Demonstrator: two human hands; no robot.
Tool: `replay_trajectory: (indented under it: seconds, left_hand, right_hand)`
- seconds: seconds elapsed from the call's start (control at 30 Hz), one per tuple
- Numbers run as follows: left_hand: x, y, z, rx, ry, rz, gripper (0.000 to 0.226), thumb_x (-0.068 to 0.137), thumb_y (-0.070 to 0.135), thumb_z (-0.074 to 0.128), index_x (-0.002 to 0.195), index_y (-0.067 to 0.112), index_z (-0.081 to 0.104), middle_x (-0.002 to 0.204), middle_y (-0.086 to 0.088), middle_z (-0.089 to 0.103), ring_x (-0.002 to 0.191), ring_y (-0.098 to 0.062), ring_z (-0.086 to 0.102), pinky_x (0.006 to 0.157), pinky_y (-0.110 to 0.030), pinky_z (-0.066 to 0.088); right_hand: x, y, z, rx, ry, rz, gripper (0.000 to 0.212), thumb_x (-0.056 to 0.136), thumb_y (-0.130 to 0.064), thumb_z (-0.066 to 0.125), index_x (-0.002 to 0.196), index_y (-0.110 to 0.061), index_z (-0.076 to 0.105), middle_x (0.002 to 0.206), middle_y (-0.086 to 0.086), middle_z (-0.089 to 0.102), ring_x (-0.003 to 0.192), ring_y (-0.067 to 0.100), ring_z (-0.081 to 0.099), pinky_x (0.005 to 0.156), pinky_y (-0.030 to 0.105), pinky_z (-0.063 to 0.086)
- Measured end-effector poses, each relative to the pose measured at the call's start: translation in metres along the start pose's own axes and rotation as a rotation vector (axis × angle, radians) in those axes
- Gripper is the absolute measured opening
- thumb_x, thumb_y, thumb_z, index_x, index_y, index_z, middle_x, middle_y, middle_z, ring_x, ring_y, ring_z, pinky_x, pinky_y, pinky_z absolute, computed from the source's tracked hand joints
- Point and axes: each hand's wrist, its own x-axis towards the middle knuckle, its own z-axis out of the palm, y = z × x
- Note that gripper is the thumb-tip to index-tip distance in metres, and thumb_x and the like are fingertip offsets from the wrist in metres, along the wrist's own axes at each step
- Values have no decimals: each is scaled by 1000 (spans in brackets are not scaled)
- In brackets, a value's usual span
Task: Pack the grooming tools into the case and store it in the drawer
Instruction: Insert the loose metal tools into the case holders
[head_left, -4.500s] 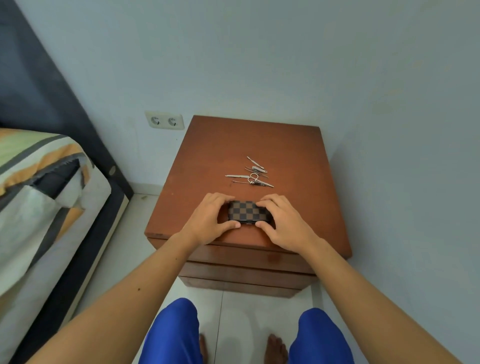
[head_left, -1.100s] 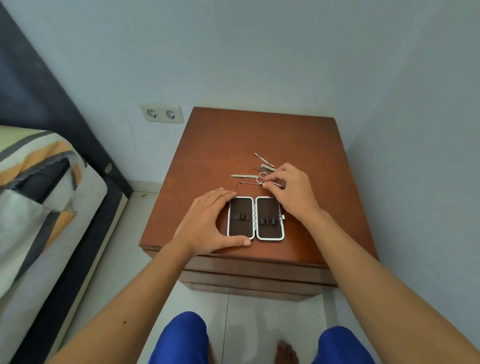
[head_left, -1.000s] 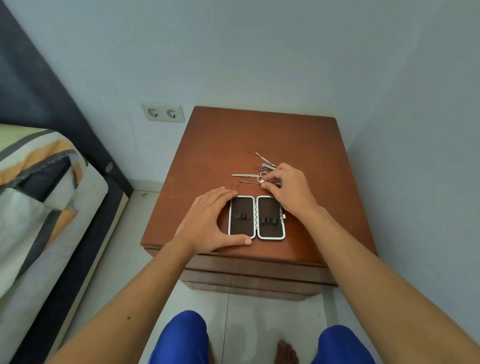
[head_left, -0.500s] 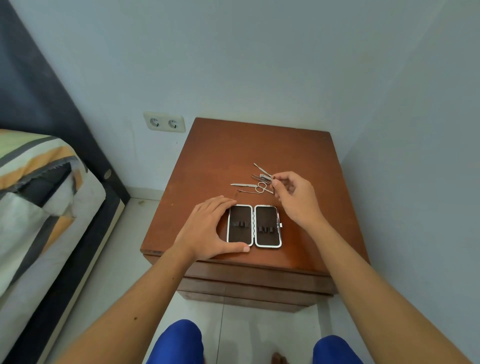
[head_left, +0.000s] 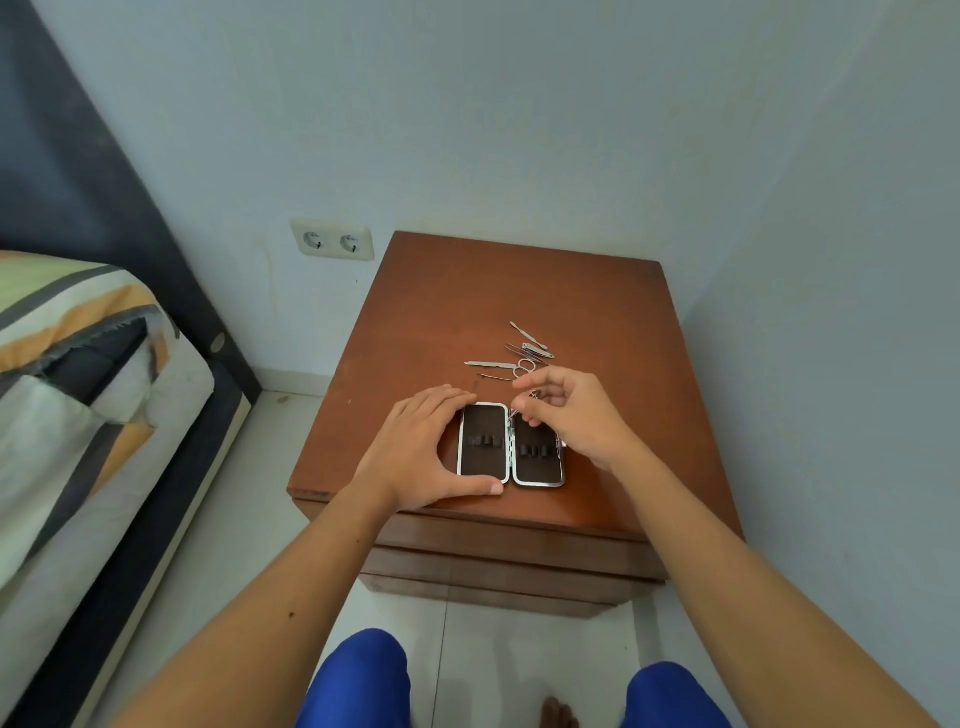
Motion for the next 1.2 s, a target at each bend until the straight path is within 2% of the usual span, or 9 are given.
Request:
replay_trajectory:
  seconds: [0.2,0.3,0.43,0.57,0.7,0.87,0.93,1.07,1.2]
  left_hand:
    - [0,-1,1,-2,3,8,117,62,101,60,155,33,40,162,12,40,153,-11,30,126,-41,24]
    - [1,-1,1,-6,-10,3,118,61,103,57,156,34,39,162,11,39,153,-11,30,126,-43,24]
    - [0,-1,1,-13,0,6,117,61,102,58,155,34,40,161,12,41,152,-11,31,126,-43,26]
    - [0,-1,1,-18,-5,3,116,61,101,61,155,35,39,161,14,40,152,-9,30,126,-41,24]
    - [0,-1,1,-15,1,5,116,62,100,63,154,34,40,160,15,40,151,-9,30,126,-39,23]
    - [0,0,1,-11,9,9,116,62,100,63,155,33,41,160,13,41,151,-9,31,126,-40,25]
    - [0,0,0,-10,2,6,117,62,101,61,155,34,40,161,13,40,152,-10,31,126,-41,25]
    - [0,1,0,-6,-1,1,116,62,102,60,155,35,40,162,14,40,152,-9,31,126,-41,25]
    - [-1,1,0,-6,-8,-4,116,62,102,61,156,36,39,163,14,38,152,-9,30,126,-39,24]
  right_hand:
    - [5,2,-4,-182,-82,38,16,85,-17,85,93,-16,71,73,5,77,64,18,71,74,41,62]
    - [8,-5,-8,-295,-163,26,12,87,-18,83,93,-15,73,80,10,78,66,17,70,71,35,60]
    - [9,-11,-9,-443,-224,2,14,86,-25,85,92,-23,73,82,4,77,66,9,67,63,25,55]
    - [6,-4,-6,-468,-184,-50,15,81,-28,89,90,-28,77,90,0,75,75,14,68,75,35,59]
    - [-5,0,-3,-402,-126,-94,24,79,-22,91,99,-24,79,101,-5,67,78,9,65,74,22,56]
    - [-17,11,1,-310,-57,-179,19,79,-11,89,96,-13,81,100,-2,71,78,13,70,77,30,60]
    - [-22,15,0,-348,-57,-234,17,83,-15,87,100,-14,82,104,-3,71,81,11,71,80,30,61]
    - [-32,19,-10,-454,-117,-251,36,80,-29,89,114,-22,78,114,-12,68,96,6,68,89,27,58]
    - [-36,23,-11,-452,-138,-266,45,76,-25,92,118,-21,77,116,-12,68,100,6,67,93,23,55]
